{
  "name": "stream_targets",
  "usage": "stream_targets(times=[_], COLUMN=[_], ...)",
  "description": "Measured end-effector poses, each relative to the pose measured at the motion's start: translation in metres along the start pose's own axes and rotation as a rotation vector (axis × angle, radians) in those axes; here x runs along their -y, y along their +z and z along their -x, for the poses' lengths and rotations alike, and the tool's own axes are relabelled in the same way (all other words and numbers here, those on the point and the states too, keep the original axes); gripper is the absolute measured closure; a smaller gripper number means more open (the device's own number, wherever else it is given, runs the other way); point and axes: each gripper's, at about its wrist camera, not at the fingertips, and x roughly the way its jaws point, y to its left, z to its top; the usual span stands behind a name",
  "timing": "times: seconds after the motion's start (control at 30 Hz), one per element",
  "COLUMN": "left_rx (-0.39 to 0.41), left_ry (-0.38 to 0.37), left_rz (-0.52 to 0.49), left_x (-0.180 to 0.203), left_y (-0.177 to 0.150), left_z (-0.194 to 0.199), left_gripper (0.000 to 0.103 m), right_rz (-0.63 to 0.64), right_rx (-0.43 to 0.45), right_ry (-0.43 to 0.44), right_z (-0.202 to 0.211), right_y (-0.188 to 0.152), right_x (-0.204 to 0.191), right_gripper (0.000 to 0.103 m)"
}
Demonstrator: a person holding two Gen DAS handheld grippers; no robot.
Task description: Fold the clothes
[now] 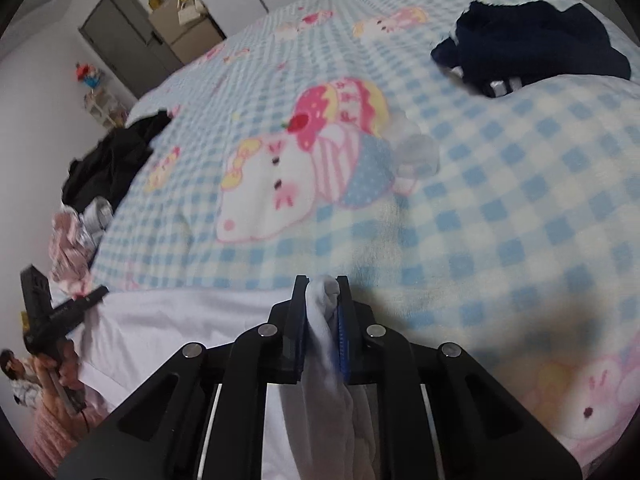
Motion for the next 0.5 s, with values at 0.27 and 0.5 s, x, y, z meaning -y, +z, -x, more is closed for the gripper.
stream_targets(times=[0.27,0.5], left_rx=[-0.063,-0.01], left_ry=[0.039,0.165], left_rz=[0.028,0.015], left_x=[-0.029,-0.028], left_y=[-0.011,-0.002], left_z=[-0.017,0.003], left_gripper=[0.089,0.087], right_rz=[-0.006,-0.111], right_rx=[-0.024,0.036], right_ry=[-0.07,-0.05], right_z=[-0.023,-0.01], right_y=[-0.011,-0.012], right_x=[0.012,0.025], right_gripper=[0.092,0.086])
